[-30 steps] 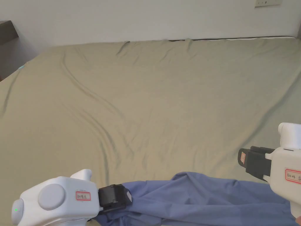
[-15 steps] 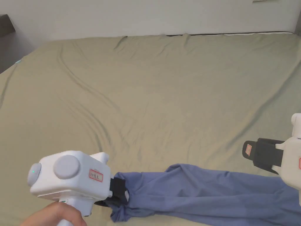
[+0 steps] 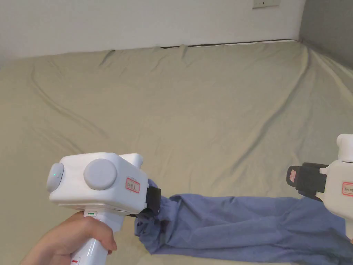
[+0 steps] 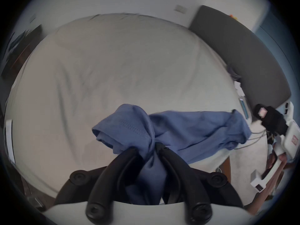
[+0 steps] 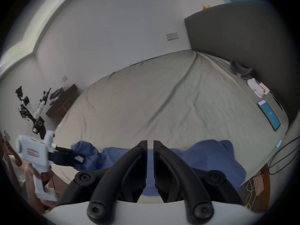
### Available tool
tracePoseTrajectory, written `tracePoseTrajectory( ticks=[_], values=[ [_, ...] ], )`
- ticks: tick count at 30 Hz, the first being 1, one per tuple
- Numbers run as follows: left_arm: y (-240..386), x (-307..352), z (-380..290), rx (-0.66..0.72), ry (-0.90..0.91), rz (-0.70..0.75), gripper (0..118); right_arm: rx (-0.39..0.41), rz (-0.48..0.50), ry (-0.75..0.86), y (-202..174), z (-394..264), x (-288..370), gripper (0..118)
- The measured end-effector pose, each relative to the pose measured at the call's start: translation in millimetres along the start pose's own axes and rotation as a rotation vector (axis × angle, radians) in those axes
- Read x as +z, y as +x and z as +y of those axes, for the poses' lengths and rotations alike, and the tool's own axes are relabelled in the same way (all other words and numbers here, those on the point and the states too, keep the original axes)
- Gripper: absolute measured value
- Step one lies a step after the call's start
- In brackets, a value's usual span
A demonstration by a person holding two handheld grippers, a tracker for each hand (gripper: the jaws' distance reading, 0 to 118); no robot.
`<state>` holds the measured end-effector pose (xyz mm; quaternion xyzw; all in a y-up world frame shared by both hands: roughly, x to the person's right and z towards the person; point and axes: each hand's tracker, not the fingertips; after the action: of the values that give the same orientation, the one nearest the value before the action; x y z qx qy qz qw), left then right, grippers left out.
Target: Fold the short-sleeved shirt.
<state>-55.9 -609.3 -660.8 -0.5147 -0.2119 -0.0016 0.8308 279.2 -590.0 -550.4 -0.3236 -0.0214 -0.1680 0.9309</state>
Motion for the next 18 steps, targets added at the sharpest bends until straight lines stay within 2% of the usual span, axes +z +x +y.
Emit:
tracePoseTrajectory(
  ticks=[3, 6, 8, 10, 12, 13, 14, 15, 16, 17, 18],
  values=[
    [53, -18, 9, -0.118, -0.021, -0.099, 17, -0.007, -0.077, -0.019, 11, -3, 2, 10],
    [104, -60, 11, -0.200, -0.099, -0.143, 17, -0.063, -0.079, -0.009, 31, -10, 5, 10],
    [125, -91, 11, -0.198, -0.121, -0.193, 17, -0.089, -0.082, -0.013, 39, -10, 8, 10],
    [139, -114, 10, -0.181, -0.193, -0.175, 17, -0.083, -0.083, -0.021, 45, -11, 12, 10],
    [135, -124, 12, -0.215, -0.180, -0.151, 18, -0.073, -0.092, -0.013, 47, -11, 17, 10],
    [131, -119, 16, -0.202, -0.174, -0.161, 24, -0.078, -0.094, -0.006, 48, -10, 19, 10],
    [124, -113, 21, -0.156, -0.177, -0.220, 38, -0.090, -0.093, 0.000, 50, -9, 18, 10],
    [118, -99, 23, -0.097, -0.184, -0.289, 73, -0.104, -0.089, 0.009, 52, -8, 17, 10],
    [111, -88, 25, -0.051, -0.182, -0.331, 99, -0.106, -0.086, 0.014, 52, -8, 16, 10],
    [108, -80, 25, -0.033, -0.166, -0.342, 115, -0.104, -0.086, 0.015, 51, -8, 15, 10],
    [102, -66, 26, -0.056, -0.099, -0.314, 118, -0.096, -0.088, 0.014, 49, -8, 13, 10]
  ],
)
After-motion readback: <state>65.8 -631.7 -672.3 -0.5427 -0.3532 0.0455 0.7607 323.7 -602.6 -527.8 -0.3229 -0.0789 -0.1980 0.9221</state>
